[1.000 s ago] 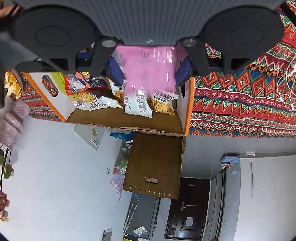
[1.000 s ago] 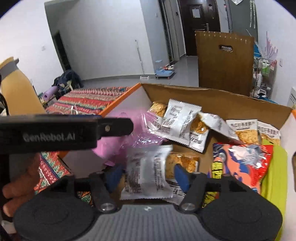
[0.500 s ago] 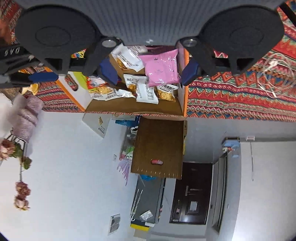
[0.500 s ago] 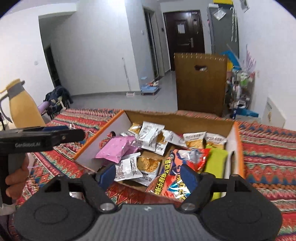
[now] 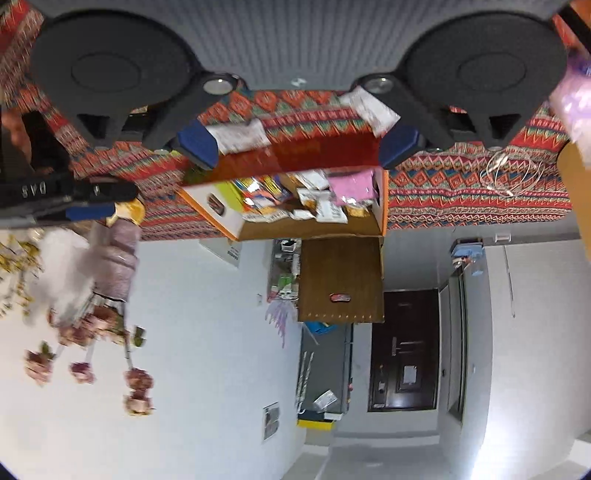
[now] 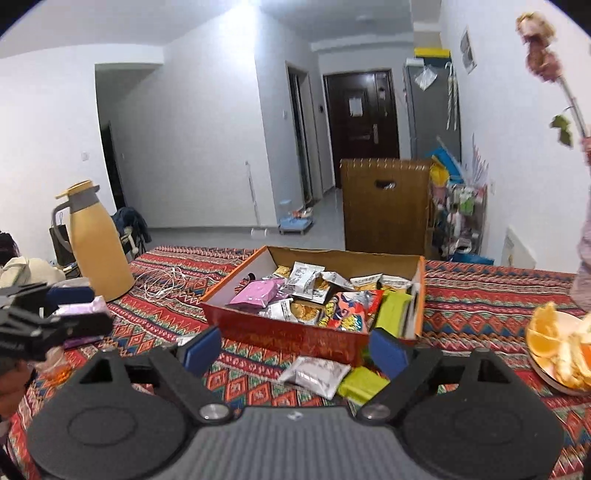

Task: Organize snacks
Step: 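Move both tools back toward the remaining white packets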

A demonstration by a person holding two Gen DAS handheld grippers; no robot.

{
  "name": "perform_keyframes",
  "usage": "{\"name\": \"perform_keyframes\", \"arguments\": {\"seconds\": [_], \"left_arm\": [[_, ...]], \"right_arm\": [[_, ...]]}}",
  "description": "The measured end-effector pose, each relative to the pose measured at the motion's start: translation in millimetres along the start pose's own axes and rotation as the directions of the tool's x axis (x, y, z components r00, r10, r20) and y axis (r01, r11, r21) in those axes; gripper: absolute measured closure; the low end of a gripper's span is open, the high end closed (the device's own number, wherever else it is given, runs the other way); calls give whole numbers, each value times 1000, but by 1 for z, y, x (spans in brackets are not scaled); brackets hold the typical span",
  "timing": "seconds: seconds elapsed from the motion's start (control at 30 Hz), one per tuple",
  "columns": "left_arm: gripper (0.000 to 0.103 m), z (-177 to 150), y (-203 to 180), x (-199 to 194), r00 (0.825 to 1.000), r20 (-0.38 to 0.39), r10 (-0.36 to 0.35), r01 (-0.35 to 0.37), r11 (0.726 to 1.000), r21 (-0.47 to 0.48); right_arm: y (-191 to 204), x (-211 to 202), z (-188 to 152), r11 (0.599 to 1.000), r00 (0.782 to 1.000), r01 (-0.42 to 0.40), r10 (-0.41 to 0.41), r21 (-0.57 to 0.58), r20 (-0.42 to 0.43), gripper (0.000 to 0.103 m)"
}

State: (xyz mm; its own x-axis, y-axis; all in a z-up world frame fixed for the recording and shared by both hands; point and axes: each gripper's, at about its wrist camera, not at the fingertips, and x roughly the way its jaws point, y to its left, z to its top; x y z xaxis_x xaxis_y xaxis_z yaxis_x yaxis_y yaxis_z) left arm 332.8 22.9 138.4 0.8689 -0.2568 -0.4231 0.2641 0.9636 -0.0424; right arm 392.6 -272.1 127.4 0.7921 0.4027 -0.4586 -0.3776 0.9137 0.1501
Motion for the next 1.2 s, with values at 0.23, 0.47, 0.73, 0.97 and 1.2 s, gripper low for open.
{"name": "perform_keyframes", "arguments": {"seconds": [0.23,0.47,0.73,0.97,1.2], "left_arm": [[6,-56,-26,-54,999,-24,-21,20,998,-63],[6,-109,-33,-81,993,-118,26,-44,988,-146],[6,-142,-29,-93,979,-194,66,-101,979,-175],[6,-145,-27,-89,976,-206,69,-107,978,-179],[6,-126,-8,-61,975,-195,104,-139,975,-176]], "right_arm": [[24,-56,-66,990,994,107,-103,-97,40,15],[52,-90,-138,986,994,106,-107,-127,-1,14],[69,-112,-194,997,995,65,-67,-35,-76,14],[63,-110,-193,995,992,93,-94,-25,-80,14],[52,-81,-170,993,990,109,-112,-44,-83,14]]}}
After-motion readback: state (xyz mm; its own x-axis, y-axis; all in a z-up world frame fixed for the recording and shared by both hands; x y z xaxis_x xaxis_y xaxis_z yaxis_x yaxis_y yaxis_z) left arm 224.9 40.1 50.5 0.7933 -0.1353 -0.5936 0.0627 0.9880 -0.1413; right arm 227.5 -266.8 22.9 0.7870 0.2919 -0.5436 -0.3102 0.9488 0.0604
